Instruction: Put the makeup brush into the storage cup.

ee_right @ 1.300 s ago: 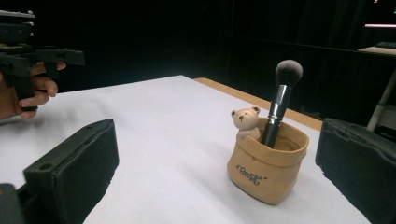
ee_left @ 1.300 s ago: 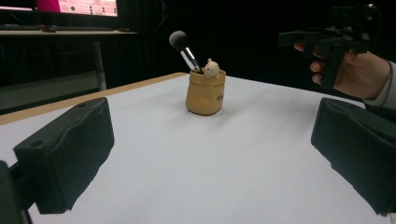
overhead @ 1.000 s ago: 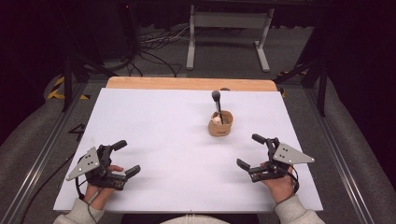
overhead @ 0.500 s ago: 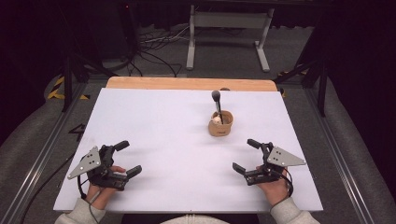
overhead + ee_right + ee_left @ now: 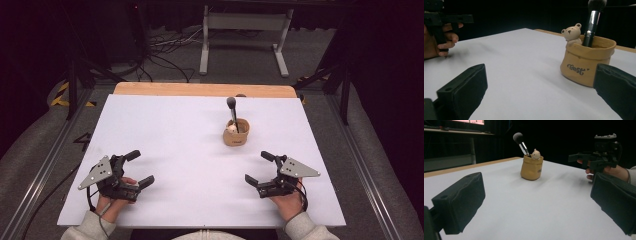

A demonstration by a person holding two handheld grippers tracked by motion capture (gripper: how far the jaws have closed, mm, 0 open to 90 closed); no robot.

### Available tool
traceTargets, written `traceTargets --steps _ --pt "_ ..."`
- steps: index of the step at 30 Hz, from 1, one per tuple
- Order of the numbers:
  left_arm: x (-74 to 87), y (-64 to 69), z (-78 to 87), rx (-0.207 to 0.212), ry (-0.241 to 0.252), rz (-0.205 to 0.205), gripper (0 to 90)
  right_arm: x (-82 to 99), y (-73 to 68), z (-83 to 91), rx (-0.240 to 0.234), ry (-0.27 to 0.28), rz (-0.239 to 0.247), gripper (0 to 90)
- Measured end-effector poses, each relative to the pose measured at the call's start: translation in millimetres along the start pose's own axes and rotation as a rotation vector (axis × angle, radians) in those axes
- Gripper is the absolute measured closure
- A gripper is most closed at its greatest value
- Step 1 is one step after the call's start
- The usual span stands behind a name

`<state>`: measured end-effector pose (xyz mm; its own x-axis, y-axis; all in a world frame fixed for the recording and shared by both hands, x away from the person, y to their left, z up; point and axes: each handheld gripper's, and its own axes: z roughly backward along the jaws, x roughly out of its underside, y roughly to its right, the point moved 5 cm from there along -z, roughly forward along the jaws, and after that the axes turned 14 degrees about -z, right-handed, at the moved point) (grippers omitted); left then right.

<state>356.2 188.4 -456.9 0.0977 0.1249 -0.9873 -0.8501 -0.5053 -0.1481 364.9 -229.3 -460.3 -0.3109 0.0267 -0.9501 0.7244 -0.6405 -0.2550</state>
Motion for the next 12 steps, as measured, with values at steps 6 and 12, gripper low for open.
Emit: traceTargets --steps 6,12 --pt "0.8 0.8 -1.7 0.001 -0.01 -0.017 0.1 0.3 -1.6 -0.7 0.005 -0.003 0.018 0.0" --pt "0.3 0.8 -1.3 -0.006 -0.013 -0.024 0.1 -0.7 -2.0 -0.2 0.006 0.0 0.028 0.0"
